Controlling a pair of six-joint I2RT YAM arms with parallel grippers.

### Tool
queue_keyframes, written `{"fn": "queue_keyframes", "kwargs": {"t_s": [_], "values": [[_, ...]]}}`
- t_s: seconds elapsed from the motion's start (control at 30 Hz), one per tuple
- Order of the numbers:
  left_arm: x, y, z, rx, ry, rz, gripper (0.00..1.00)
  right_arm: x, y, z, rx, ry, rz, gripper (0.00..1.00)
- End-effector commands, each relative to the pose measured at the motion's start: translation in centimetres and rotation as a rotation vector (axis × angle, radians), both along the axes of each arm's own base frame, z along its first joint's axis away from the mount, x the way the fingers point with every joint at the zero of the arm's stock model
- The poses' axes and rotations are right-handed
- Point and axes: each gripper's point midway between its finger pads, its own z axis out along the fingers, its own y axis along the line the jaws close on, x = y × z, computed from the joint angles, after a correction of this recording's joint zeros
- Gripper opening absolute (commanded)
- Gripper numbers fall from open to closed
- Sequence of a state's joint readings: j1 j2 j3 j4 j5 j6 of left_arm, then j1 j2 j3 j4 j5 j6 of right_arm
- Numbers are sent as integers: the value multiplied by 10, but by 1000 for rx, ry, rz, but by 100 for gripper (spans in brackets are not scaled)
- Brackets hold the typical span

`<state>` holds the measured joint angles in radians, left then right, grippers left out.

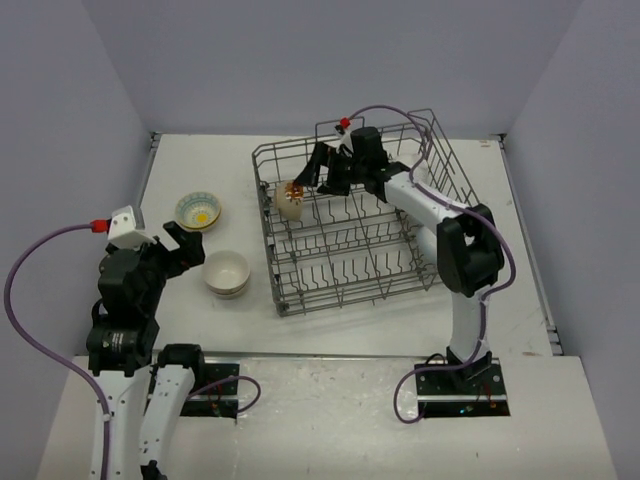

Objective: Unload the bowls from the dish rack

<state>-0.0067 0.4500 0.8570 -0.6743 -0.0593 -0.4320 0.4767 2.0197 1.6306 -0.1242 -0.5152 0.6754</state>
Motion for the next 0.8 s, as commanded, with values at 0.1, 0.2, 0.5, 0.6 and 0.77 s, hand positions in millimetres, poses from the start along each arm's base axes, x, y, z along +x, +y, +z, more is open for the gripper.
{"fn": "queue_keyframes", "kwargs": {"t_s": [0.1, 0.2, 0.5, 0.6, 0.77], "values": [[7, -2, 8, 30, -60, -23, 100, 9, 21, 7, 64, 37, 27, 91], [5, -4, 10, 29, -72, -34, 100, 5, 31, -3, 110, 58, 87, 77], [6, -10, 8, 27, -73, -63, 100, -5, 48, -15, 233, 121, 196, 51], [5, -10, 8, 27, -74, -66, 100, -7, 52, -13, 270, 128, 235, 48], [5, -11, 8, 26, -76, -69, 100, -9, 56, -14, 288, 152, 273, 44]]}}
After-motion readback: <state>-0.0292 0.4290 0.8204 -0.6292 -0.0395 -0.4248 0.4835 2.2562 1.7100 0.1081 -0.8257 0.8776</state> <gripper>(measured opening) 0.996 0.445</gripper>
